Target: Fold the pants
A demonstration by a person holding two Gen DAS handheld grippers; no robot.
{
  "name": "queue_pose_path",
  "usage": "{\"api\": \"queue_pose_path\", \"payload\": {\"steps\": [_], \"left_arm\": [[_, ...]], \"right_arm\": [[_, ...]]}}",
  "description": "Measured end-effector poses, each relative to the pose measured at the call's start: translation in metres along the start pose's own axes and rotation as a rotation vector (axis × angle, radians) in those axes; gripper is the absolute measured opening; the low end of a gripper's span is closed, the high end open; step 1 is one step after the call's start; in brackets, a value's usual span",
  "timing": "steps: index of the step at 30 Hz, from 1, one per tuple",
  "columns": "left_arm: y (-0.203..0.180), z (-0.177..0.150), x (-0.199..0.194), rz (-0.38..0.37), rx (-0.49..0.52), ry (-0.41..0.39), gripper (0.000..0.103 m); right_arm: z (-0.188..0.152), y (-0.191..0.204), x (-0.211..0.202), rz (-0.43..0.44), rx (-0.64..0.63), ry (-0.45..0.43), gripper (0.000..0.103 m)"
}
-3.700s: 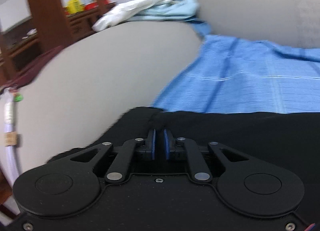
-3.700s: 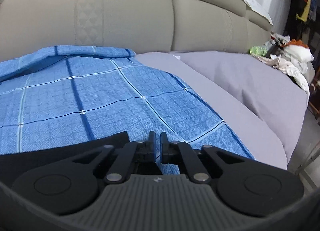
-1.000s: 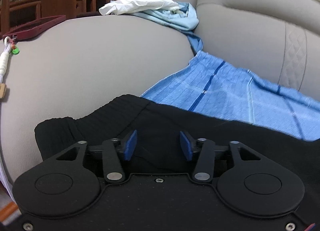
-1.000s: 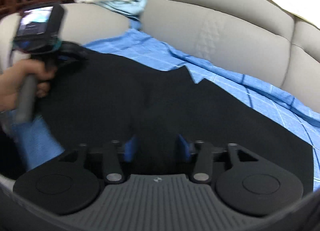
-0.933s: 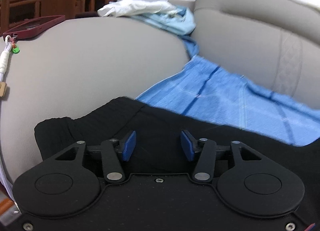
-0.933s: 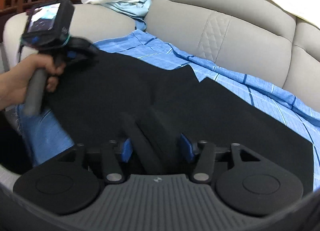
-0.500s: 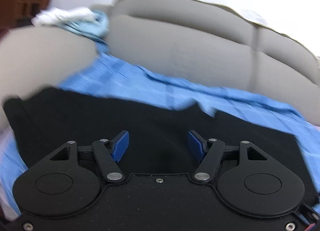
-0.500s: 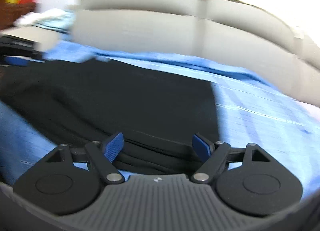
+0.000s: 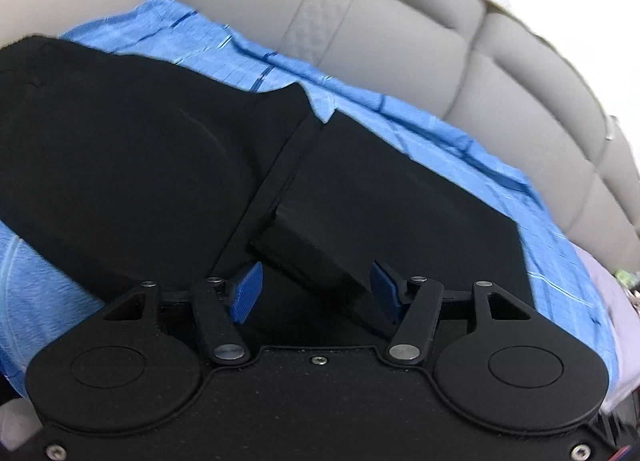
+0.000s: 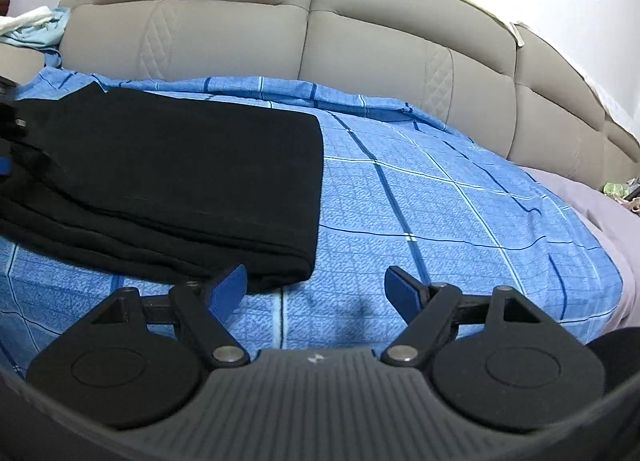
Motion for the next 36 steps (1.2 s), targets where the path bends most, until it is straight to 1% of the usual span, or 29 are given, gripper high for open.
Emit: {"api": "queue_pose_path", "payload": {"steps": [1,2,3,4,5,6,8,10,12,13,14,16,18,21,24,28,30,32,33,34,36], "left_arm": [[0.000,0.003,0.006,0.004,-0.009,-0.008,0.055],[-0.001,0.005,0.007,0.023,-0.011,-0.036,0.035],[-0.002,0.008,0.007,0.069,-0.006,-0.049,0.014],[-0.003,0.009,0.007,0.095,0.002,-0.046,0.005],[-0.003,0.011,0.001,0.109,-0.007,-0.066,0.004],[-0.004,0.013,-0.008,0.105,-0.001,-0.101,0.004],[-0.012,0.014,-0.027,0.115,0.060,-0.159,0.005],[-0.014,0.011,-0.038,0.133,0.114,-0.186,0.005],[-0.011,0.004,-0.038,0.163,0.139,-0.173,0.006],[-0.005,-0.002,-0.035,0.190,0.149,-0.157,0.007],[0.002,-0.008,-0.030,0.227,0.149,-0.128,0.007],[0.013,-0.018,-0.023,0.265,0.124,-0.080,0.007],[0.017,-0.022,-0.023,0.269,0.132,-0.102,0.009],[0.014,-0.024,-0.022,0.293,0.173,-0.099,0.010],[0.012,-0.025,-0.020,0.302,0.195,-0.101,0.010],[0.006,-0.025,-0.017,0.319,0.227,-0.107,0.010],[0.006,-0.025,-0.016,0.318,0.226,-0.109,0.010],[0.007,-0.025,-0.017,0.313,0.223,-0.106,0.010],[0.007,-0.025,-0.017,0.308,0.220,-0.103,0.010],[0.007,-0.026,-0.018,0.298,0.213,-0.098,0.010],[0.004,-0.028,-0.018,0.270,0.199,-0.086,0.011]], "right_arm": [[-0.001,-0.002,-0.003,0.003,0.004,-0.001,0.086],[-0.002,-0.001,-0.003,0.008,0.007,-0.001,0.086],[-0.005,-0.002,-0.003,0.012,0.009,-0.001,0.086],[-0.006,-0.001,-0.003,0.016,0.009,-0.002,0.086],[-0.007,0.001,-0.004,0.020,0.008,-0.003,0.086],[-0.007,0.000,-0.003,0.023,0.007,-0.004,0.086],[-0.009,0.001,-0.003,0.031,0.001,-0.009,0.086],[-0.009,0.001,-0.004,0.053,0.000,-0.020,0.088],[-0.010,0.003,-0.004,0.078,0.002,-0.026,0.089],[-0.010,0.005,-0.003,0.087,-0.002,-0.028,0.089],[-0.010,0.006,-0.003,0.090,-0.010,-0.029,0.089],[-0.010,0.009,0.000,0.083,-0.037,-0.032,0.089],[-0.011,0.009,0.002,0.055,-0.064,-0.031,0.090],[-0.011,0.001,0.004,-0.022,-0.083,-0.028,0.091],[-0.010,-0.007,0.005,-0.068,-0.078,-0.026,0.091],[-0.005,-0.004,0.008,-0.096,-0.105,-0.055,0.091],[0.001,0.001,0.012,-0.089,-0.110,-0.085,0.091],[0.006,0.005,0.020,-0.074,-0.115,-0.088,0.084],[0.009,0.005,0.022,-0.078,-0.126,-0.083,0.073],[0.011,0.006,0.022,-0.094,-0.151,-0.072,0.068],[0.017,-0.002,0.018,-0.130,-0.179,-0.081,0.068]]}}
Point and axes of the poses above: each gripper's, at about its wrist camera, not at the fingertips, and x roughly the way its jaws point, y to its left, z to its top, the point moved 7 cm from there along x, roughly the way its jaws point, and after that the axes turned 1 degree about x, right-handed, at the moved point
